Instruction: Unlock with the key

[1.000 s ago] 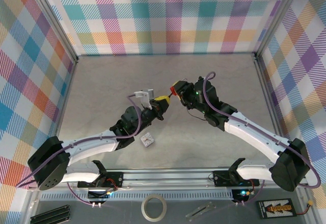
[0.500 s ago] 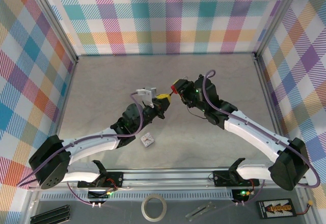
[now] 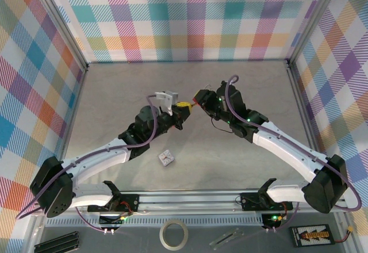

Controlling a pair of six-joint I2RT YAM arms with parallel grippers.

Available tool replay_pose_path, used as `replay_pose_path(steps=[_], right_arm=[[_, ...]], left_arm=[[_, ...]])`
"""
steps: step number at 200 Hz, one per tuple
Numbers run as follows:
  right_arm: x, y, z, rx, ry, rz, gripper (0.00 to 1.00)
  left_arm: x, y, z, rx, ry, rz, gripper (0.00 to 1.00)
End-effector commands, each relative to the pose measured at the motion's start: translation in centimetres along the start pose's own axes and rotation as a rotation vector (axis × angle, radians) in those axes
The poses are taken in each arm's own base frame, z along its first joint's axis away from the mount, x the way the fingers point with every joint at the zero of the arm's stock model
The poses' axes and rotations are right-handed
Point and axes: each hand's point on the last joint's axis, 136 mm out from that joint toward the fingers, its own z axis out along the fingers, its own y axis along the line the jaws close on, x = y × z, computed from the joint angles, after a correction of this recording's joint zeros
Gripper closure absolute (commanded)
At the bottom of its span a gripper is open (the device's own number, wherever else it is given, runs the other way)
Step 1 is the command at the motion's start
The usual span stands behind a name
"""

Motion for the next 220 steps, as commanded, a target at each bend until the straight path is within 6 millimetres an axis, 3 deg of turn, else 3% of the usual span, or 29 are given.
replay_pose_path(steps=[1, 48, 144, 220], right_arm=[[9.7, 0.1, -0.8, -0.019, 0.387, -0.051, 0.79], [9.1, 1.2, -1.1, -0.064, 0.361, -0.004, 0.79], [7.5, 2.1, -1.2, -0.120, 0.293, 0.112, 0.80], [6.0, 1.4, -0.9, -0.157, 0.234, 0.266, 0.81]], left_arm=[[-9.4, -4.8, -1.3, 0.216, -0.317, -0.063, 1.00], [-9.5, -5.2, -1.3, 0.258, -0.368, -0.147, 1.00], [-5.0, -5.0, -3.0, 0.124, -0.362, -0.142, 1.00], [-1.7, -5.4, -3.7, 0.030, -0.347, -0.117, 1.00]])
